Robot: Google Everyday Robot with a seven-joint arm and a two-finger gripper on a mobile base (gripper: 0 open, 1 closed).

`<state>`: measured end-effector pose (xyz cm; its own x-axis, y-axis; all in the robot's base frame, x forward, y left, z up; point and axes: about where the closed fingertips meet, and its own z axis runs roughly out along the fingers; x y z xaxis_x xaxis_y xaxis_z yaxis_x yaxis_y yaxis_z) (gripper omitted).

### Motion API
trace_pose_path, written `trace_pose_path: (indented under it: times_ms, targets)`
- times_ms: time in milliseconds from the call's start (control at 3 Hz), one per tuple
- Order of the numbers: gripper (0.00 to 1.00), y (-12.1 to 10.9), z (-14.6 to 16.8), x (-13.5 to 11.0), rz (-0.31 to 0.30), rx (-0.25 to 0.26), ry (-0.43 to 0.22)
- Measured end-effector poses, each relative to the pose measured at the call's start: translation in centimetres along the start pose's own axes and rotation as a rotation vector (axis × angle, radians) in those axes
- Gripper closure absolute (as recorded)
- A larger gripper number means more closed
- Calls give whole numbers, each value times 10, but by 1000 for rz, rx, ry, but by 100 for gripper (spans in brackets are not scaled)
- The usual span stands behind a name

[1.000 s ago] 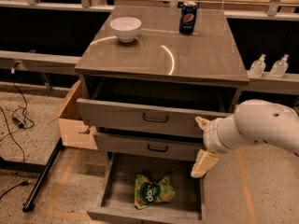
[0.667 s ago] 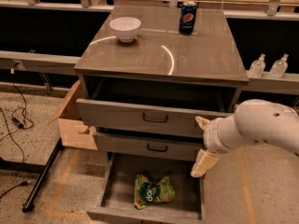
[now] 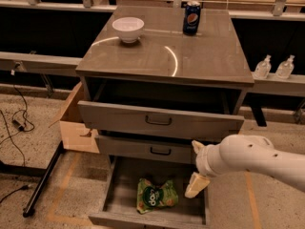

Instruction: Pick green rice chip bag from bottom drawer and place on counter

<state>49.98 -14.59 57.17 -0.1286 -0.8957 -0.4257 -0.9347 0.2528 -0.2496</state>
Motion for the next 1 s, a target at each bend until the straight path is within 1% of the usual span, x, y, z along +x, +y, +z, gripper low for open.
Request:
trace_pose_path:
  times_ms: [333,667,1000]
  targets:
    - [0,23,57,14,-7,-28,-19]
    - [0,47,110,26,-13,-49,-64]
    - [0,77,169,37,-7,-69,-118]
